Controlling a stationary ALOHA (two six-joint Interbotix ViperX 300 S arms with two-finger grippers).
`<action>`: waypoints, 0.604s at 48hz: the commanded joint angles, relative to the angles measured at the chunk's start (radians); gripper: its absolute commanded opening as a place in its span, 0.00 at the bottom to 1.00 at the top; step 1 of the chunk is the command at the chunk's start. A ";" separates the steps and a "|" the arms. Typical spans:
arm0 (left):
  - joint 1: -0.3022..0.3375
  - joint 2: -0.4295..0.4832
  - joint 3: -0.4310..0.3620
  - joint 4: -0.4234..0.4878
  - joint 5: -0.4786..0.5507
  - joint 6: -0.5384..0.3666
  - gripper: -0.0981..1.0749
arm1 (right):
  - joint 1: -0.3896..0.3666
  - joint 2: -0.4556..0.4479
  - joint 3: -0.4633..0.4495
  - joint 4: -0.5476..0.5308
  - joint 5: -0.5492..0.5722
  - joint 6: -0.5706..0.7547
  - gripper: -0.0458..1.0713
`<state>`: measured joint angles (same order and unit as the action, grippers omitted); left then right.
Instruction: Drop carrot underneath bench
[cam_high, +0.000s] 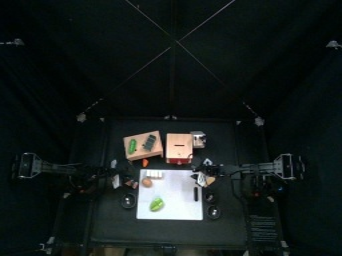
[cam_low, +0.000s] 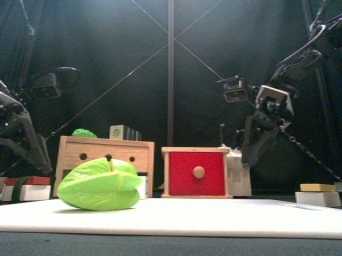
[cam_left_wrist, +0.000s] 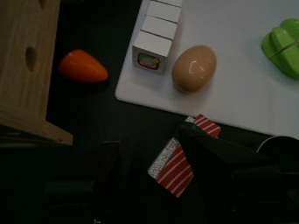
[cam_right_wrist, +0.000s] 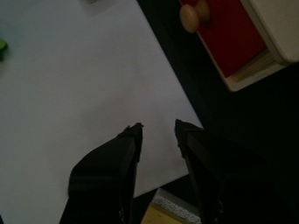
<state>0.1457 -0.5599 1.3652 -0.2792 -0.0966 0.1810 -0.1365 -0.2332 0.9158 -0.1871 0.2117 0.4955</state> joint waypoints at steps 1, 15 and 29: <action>0.000 0.002 -0.029 -0.002 -0.005 0.002 0.82 | 0.003 -0.012 -0.020 0.000 -0.003 0.000 0.71; -0.006 0.002 -0.034 -0.002 -0.003 0.002 0.82 | 0.003 -0.011 -0.020 -0.002 -0.003 0.000 0.71; -0.026 0.002 -0.046 0.000 0.002 0.003 0.82 | 0.003 -0.012 -0.020 -0.002 -0.002 0.000 0.71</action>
<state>0.1227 -0.5599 1.3438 -0.2792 -0.0920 0.1825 -0.1350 -0.2332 0.9158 -0.1871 0.2132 0.4955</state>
